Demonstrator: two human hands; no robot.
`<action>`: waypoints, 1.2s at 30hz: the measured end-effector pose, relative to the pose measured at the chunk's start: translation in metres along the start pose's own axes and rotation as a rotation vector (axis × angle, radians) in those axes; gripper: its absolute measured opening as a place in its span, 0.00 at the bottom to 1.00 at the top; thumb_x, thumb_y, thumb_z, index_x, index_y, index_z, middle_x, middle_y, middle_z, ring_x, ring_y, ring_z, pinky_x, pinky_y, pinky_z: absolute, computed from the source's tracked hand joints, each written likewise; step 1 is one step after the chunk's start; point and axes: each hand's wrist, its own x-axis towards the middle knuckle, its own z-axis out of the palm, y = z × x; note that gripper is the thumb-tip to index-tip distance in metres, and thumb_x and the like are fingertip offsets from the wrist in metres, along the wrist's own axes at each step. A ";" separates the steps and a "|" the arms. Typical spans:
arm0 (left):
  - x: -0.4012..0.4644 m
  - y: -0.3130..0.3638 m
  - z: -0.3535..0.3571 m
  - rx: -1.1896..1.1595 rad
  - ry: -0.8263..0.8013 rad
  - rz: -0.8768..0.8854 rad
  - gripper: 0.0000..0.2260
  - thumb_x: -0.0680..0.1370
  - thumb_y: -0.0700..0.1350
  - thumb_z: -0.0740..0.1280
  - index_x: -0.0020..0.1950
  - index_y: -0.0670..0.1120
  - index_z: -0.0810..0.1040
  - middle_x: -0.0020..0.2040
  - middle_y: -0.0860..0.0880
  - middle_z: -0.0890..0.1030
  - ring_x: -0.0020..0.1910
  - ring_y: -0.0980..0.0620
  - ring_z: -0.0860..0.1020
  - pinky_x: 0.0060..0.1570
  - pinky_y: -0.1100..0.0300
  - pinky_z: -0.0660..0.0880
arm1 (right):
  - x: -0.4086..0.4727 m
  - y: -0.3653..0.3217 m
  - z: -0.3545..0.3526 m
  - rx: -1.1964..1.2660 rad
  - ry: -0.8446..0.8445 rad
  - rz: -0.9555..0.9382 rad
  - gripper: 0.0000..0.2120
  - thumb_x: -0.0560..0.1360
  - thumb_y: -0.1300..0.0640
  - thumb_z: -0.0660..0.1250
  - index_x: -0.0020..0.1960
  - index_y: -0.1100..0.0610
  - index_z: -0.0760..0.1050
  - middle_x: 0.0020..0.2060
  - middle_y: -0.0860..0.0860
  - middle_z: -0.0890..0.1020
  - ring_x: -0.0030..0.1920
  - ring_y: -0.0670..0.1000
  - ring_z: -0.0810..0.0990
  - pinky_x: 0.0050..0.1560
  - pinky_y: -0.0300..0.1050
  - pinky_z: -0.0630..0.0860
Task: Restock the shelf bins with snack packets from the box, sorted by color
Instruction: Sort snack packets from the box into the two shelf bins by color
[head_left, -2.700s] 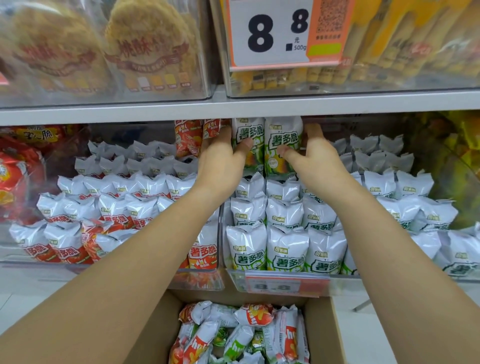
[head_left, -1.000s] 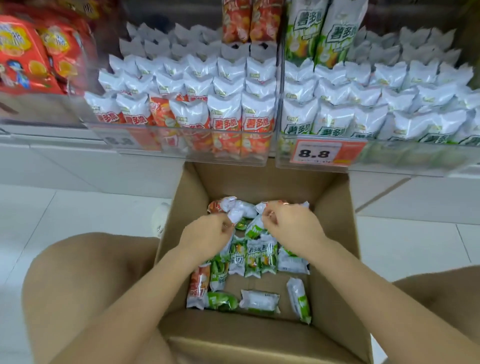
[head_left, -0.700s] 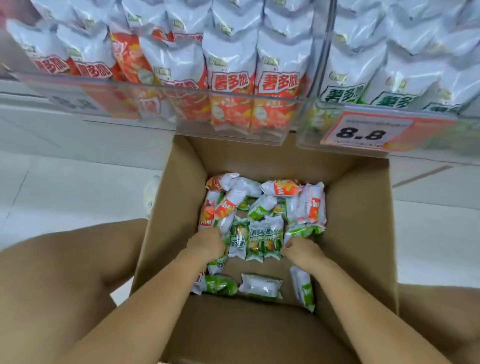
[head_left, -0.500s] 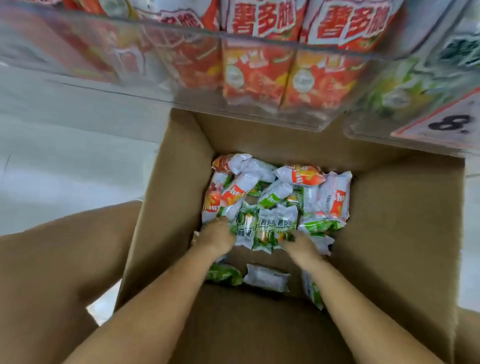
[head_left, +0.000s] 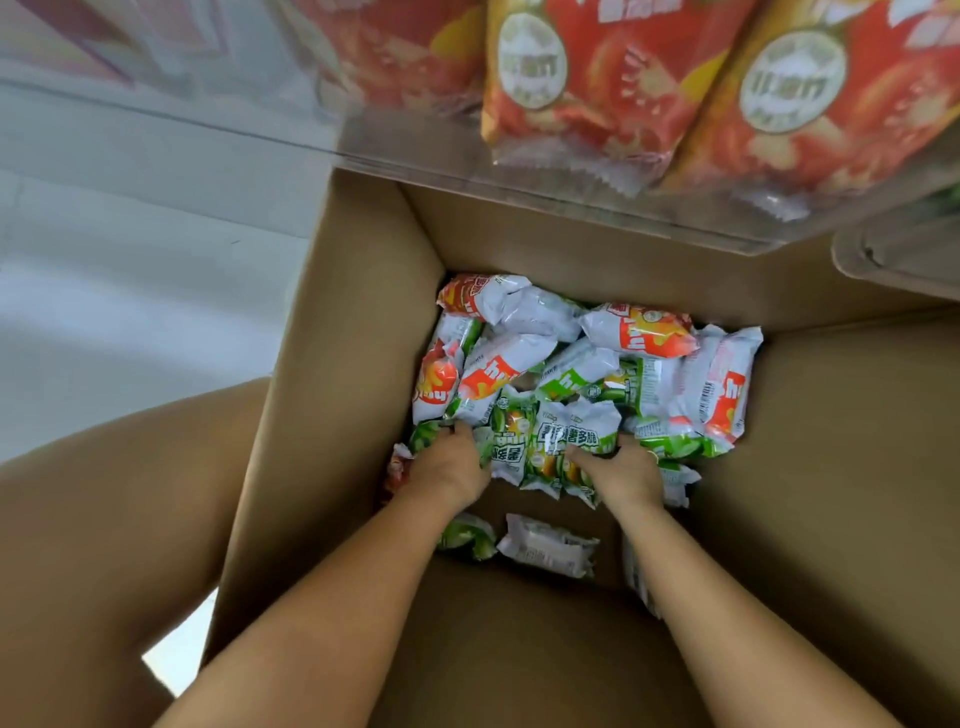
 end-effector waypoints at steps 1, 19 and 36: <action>-0.001 -0.001 0.002 0.019 -0.002 0.020 0.29 0.77 0.52 0.66 0.73 0.44 0.59 0.67 0.41 0.71 0.63 0.41 0.73 0.59 0.51 0.73 | 0.000 0.000 0.001 0.011 -0.009 -0.008 0.30 0.69 0.43 0.74 0.64 0.58 0.72 0.58 0.57 0.78 0.55 0.60 0.78 0.47 0.47 0.75; -0.110 0.027 -0.060 -1.199 -0.066 0.074 0.03 0.78 0.44 0.65 0.47 0.46 0.77 0.46 0.47 0.77 0.41 0.49 0.76 0.42 0.56 0.75 | -0.095 -0.016 -0.064 0.594 -0.109 -0.237 0.30 0.77 0.49 0.66 0.74 0.58 0.62 0.65 0.52 0.71 0.67 0.54 0.70 0.61 0.44 0.66; -0.295 0.055 -0.137 -1.643 -0.299 0.889 0.38 0.49 0.41 0.81 0.59 0.41 0.76 0.53 0.39 0.81 0.45 0.41 0.82 0.43 0.51 0.81 | -0.274 -0.057 -0.249 0.507 -0.156 -0.813 0.11 0.74 0.51 0.70 0.54 0.53 0.76 0.41 0.41 0.83 0.43 0.40 0.81 0.44 0.34 0.72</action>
